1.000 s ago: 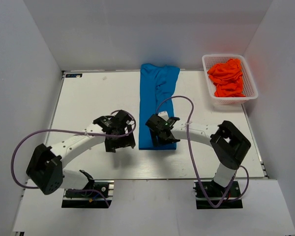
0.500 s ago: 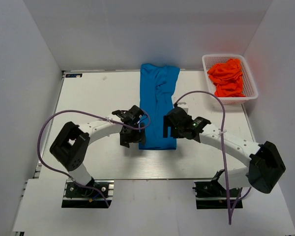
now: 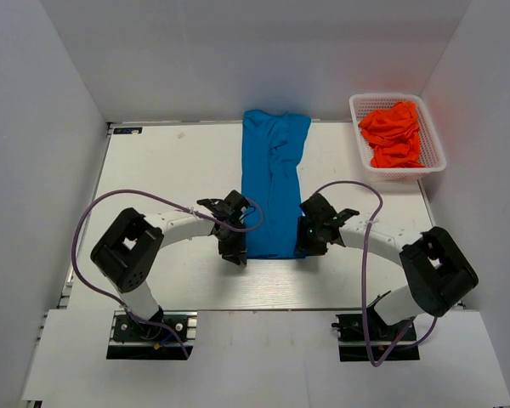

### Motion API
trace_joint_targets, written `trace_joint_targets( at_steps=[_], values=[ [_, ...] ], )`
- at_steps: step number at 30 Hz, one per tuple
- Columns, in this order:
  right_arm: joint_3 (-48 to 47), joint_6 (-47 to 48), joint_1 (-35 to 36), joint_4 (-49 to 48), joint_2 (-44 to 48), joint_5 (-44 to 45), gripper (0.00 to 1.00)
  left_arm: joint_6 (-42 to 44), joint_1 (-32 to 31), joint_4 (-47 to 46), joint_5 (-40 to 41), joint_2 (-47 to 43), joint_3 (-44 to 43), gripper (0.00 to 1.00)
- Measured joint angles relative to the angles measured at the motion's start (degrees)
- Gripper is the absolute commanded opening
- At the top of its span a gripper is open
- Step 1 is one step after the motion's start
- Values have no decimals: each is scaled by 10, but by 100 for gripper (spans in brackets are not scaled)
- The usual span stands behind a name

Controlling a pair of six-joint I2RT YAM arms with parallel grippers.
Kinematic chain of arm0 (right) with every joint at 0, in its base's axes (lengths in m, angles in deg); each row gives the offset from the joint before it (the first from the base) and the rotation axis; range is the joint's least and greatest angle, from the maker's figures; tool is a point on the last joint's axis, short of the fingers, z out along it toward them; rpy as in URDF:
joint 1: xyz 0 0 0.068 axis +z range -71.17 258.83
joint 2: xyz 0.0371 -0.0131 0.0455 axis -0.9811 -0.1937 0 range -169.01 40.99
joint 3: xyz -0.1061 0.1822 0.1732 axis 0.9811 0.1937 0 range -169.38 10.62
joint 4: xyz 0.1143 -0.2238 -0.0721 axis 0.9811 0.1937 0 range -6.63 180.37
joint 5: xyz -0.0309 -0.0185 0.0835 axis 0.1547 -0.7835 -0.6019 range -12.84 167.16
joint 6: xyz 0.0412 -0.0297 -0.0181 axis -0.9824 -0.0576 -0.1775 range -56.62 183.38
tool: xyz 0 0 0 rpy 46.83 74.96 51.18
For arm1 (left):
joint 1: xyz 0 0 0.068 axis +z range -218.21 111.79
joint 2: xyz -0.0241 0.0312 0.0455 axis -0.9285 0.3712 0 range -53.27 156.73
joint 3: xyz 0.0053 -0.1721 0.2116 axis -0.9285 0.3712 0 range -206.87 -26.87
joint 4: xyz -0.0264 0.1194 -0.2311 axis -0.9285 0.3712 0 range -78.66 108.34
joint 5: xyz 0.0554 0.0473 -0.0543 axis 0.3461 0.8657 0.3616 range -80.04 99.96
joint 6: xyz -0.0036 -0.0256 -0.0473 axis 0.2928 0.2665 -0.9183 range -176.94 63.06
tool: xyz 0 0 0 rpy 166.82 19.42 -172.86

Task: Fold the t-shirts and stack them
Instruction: Grab the bottom of the folded rectangular tshirt with both arms

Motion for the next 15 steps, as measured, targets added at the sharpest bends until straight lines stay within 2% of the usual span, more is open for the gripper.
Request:
trace_joint_targets(
  at_steps=[3, 7, 9, 10, 11, 13, 15],
  values=[
    [4, 2, -8, -16, -8, -27, 33, -2, -1, -8, -6, 0, 3, 25],
    [6, 3, -15, -20, -10, -48, 30, -3, -2, -9, -9, 15, -10, 18],
    [9, 5, -17, -21, -9, -52, 23, -3, -2, -11, -10, 19, -14, 18],
    [11, 6, -18, -24, -7, -55, 22, -3, -2, -12, -10, 19, -14, 13],
    [13, 7, -19, -25, -5, -57, 17, -4, -2, -12, -10, 19, -14, 0],
    [15, 9, -19, -25, -4, -61, 0, -5, -2, -14, -10, 19, -14, 0],
    [15, 10, -19, -27, -4, -64, 0, -4, -2, -14, -9, 18, -14, 0]
  ],
)
